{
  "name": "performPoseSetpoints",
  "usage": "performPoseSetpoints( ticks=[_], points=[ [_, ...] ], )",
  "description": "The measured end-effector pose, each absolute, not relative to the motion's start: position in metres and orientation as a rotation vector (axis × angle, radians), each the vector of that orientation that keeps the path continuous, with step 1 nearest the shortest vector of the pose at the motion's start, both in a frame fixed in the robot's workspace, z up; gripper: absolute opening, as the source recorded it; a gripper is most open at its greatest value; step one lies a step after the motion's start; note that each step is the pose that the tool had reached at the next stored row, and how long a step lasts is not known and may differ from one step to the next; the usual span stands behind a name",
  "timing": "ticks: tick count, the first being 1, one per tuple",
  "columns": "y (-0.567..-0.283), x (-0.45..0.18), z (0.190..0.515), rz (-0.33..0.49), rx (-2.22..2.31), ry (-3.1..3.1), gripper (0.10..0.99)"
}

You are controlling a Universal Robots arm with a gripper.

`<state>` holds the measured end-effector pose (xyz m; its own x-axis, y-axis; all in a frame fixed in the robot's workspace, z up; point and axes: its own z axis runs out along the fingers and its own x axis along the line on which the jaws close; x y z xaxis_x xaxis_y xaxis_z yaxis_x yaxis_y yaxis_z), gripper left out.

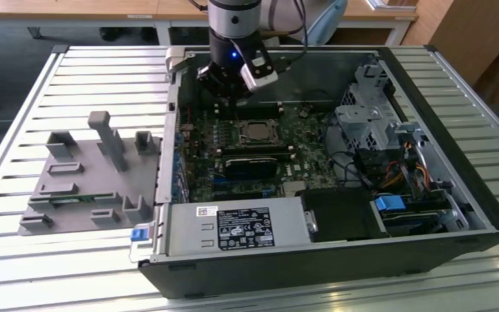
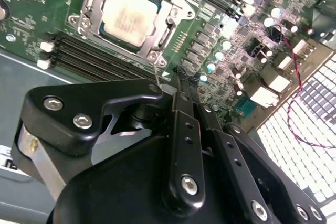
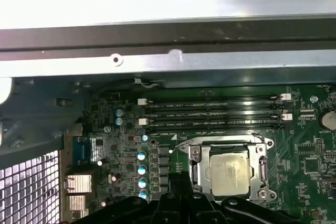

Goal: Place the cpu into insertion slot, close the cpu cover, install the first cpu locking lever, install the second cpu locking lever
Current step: 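Install the first cpu locking lever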

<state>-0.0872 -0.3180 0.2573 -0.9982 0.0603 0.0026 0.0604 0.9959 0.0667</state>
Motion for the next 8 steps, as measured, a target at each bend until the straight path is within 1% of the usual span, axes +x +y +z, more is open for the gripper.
performPoseSetpoints(
  ticks=[8],
  points=[
    [-0.3142, -0.0939, 0.2559, -0.105, -0.095, -3.138, 0.106]
  ],
)
